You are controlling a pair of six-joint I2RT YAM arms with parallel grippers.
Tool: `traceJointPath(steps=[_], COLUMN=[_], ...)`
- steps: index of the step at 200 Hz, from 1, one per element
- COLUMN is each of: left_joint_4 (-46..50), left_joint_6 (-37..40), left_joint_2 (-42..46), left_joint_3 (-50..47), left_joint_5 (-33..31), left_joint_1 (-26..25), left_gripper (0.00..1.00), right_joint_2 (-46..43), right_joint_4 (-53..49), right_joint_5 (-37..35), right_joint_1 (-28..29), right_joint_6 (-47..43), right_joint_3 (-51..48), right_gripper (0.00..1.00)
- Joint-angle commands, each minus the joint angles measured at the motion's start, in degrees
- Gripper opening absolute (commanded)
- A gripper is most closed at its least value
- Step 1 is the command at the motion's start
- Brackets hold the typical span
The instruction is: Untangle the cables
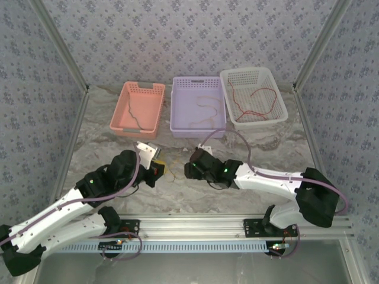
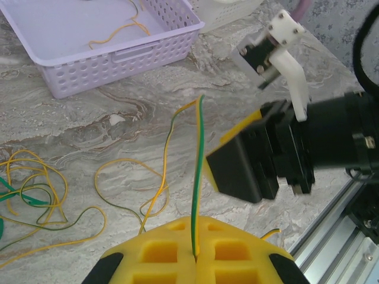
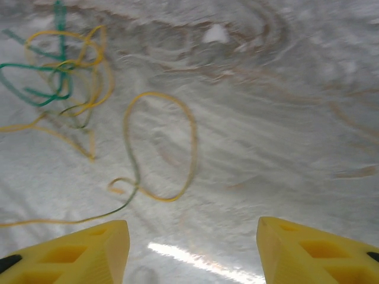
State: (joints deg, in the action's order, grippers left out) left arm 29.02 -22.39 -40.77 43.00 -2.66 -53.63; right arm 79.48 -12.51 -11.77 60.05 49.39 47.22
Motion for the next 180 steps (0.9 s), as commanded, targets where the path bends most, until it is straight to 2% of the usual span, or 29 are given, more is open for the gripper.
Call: traceJointPath(steps=[1,19,47,97,146,180], left_joint_4=[1.45,1.66,1.77,1.66,1.56,1.8], left_joint_6=[-0.2,-0.46,-0.59,-0.6,-0.72,-0.9], left_joint_2=[1.22,1.88,2.67,2.8,3.34,3.86], left_joint_3=[0.55,0.42,0.21,0.05,0.06,-0.08], left_joint_5=[-0.71,-0.75,-0.77,-0.34,-0.08,0.11], left_joint_1=[0.36,0.36,0.37,0.45,0.42,0.45], left_gripper=[0.0,0.0,0.0,0.0,0.0,0.0], right_joint_2=[0.36,2.24,5.36,11.43,15.99,18.21], right_joint_4=[7.4,15.18,21.14,25.34,27.86,28.52], right_joint_5=[-0.56,1.87,1.83,3.9,3.64,3.58], right_joint_1=[0.77,0.85,1.56,2.17,2.21,1.8], right_joint_6=[6.93,12.14,17.16,19.68,20.43,19.18], right_joint_3=[-2.44,-4.63,-5.19,-3.52,-1.64,0.86], right_gripper=[0.57,0.56,0.56,0.53,0.43,0.42])
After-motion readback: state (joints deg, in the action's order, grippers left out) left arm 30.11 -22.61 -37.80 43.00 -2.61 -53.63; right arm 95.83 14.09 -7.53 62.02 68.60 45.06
